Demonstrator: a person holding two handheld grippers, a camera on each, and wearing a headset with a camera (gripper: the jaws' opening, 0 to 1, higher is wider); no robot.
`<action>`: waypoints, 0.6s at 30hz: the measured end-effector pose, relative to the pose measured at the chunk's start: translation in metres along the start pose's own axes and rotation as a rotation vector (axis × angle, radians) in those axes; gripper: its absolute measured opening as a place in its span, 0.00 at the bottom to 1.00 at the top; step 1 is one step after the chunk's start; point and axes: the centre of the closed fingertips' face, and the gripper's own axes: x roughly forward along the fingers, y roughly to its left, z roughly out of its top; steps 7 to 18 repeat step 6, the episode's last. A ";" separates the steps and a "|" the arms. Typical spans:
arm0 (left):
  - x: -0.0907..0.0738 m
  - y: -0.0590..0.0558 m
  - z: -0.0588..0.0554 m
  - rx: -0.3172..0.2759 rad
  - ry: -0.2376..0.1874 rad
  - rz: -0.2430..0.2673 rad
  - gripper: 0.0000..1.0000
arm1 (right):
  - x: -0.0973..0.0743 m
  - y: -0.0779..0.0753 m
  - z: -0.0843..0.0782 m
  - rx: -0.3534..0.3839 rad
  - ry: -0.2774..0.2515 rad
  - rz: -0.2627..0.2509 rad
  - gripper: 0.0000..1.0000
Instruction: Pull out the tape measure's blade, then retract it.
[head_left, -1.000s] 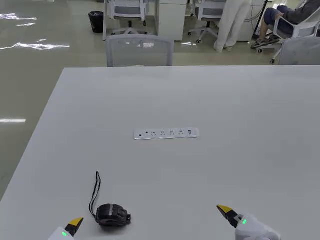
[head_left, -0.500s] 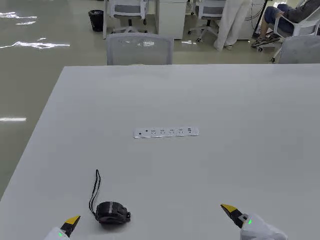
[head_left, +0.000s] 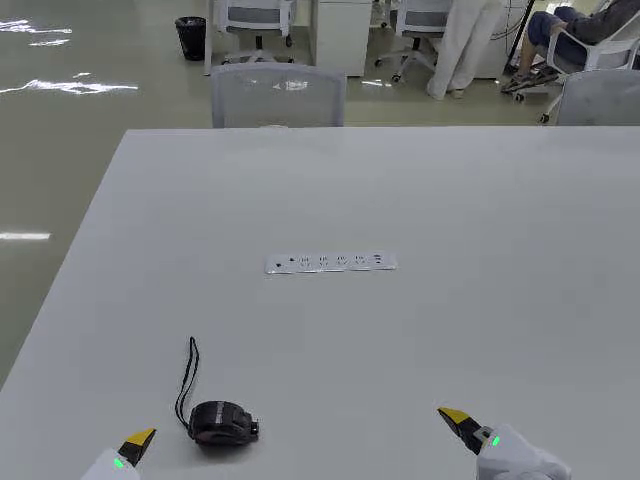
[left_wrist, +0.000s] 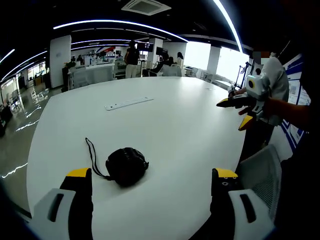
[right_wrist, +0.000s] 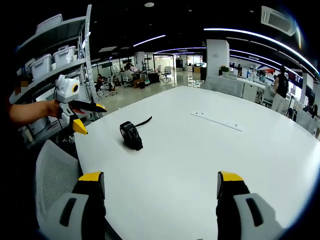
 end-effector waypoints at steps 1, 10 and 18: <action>0.000 0.000 0.001 0.000 -0.002 -0.001 0.99 | 0.000 0.000 0.000 0.000 0.001 0.001 0.95; 0.001 -0.001 0.003 0.007 -0.002 -0.004 0.99 | 0.000 0.001 0.000 0.000 0.003 0.005 0.95; 0.001 -0.001 0.003 0.007 -0.002 -0.004 0.99 | 0.000 0.001 0.000 0.000 0.003 0.005 0.95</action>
